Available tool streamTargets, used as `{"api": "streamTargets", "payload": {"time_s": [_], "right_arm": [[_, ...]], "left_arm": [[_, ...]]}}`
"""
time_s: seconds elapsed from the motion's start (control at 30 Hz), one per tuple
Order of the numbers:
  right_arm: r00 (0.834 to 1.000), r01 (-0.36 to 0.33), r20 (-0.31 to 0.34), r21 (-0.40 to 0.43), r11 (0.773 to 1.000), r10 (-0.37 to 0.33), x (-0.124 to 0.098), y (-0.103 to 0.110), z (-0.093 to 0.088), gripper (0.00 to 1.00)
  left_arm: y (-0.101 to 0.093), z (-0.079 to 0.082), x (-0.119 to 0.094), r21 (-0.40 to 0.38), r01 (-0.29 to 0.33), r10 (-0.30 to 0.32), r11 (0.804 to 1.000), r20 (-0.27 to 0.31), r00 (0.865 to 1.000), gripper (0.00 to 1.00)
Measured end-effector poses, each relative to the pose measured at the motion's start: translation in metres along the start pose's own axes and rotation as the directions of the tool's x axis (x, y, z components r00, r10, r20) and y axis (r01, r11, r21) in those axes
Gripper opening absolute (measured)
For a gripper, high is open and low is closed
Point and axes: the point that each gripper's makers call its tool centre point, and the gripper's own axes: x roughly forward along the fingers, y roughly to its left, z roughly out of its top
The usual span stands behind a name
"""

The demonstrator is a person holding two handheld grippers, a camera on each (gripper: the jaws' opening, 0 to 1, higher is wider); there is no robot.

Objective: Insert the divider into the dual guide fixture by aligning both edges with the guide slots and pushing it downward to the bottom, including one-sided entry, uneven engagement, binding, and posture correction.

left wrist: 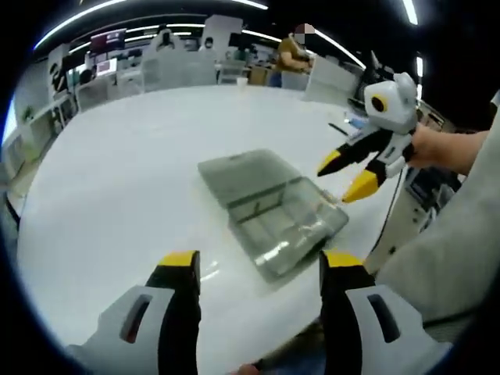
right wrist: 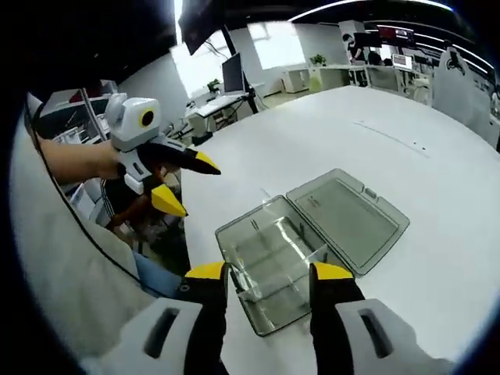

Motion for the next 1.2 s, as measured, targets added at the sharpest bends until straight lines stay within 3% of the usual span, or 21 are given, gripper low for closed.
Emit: {"api": "streamTargets", "payload": {"time_s": [0.13, 0.33, 0.73, 1.2], "right_arm": [[1.0, -0.004, 0.029, -0.034, 0.999, 0.005, -0.001, 0.003, 0.002, 0.48], [0.998, 0.017, 0.065, -0.04, 0.999, -0.014, -0.008, 0.002, 0.006, 0.52], [0.996, 0.031, 0.087, -0.077, 0.997, -0.024, -0.015, 0.009, 0.002, 0.62], [0.996, 0.059, 0.08, -0.111, 0.992, -0.05, -0.02, 0.011, -0.005, 0.67]], "left_arm": [[0.008, -0.008, -0.001, -0.004, -0.022, 0.022, 1.0, -0.027, 0.999, 0.6], [0.023, -0.013, -0.004, -0.01, -0.058, 0.058, 0.998, -0.053, 0.997, 0.6], [0.036, -0.03, 0.002, -0.009, -0.095, 0.093, 0.995, -0.126, 0.988, 0.59], [0.042, -0.037, 0.017, -0.028, -0.123, 0.115, 0.992, -0.194, 0.974, 0.57]]}}
